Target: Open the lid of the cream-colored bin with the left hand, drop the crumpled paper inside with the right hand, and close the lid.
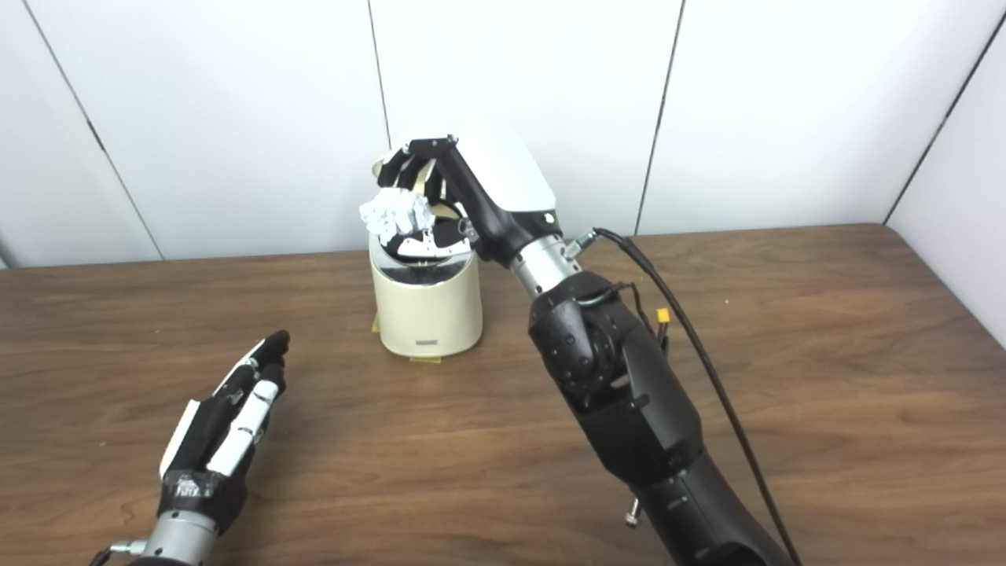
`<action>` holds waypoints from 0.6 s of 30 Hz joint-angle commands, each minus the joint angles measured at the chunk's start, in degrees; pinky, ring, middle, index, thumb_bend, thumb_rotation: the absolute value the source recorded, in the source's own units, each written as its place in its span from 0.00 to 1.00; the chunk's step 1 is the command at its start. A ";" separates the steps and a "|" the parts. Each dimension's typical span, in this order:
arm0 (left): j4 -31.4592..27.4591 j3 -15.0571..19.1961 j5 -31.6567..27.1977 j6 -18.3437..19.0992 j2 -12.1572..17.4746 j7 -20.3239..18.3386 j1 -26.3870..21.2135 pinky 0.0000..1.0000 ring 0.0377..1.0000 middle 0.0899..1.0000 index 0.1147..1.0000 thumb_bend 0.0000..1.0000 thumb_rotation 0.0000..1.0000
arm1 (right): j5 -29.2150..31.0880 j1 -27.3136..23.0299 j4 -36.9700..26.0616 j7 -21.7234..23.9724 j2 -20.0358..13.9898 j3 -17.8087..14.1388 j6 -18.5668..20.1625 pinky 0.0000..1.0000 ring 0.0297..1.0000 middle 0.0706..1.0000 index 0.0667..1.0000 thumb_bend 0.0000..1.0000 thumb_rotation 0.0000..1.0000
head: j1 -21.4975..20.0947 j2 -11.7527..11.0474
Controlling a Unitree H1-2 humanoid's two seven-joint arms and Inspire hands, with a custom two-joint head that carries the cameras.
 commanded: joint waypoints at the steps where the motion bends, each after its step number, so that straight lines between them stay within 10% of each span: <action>1: -0.86 -0.18 0.07 -2.04 -0.25 0.20 -0.83 1.00 1.00 0.96 0.93 0.47 0.60 | -0.25 -3.30 1.52 -2.52 0.83 -0.45 -1.78 0.30 0.37 0.48 0.49 0.49 0.00 | -0.02 0.02; 18: -3.33 0.21 -2.56 -1.16 -1.21 0.18 0.85 0.98 0.97 0.95 0.93 0.49 0.57 | -0.82 -4.98 14.72 -11.28 2.71 -0.68 -1.42 0.29 0.37 0.47 0.50 0.49 0.00 | -0.32 0.47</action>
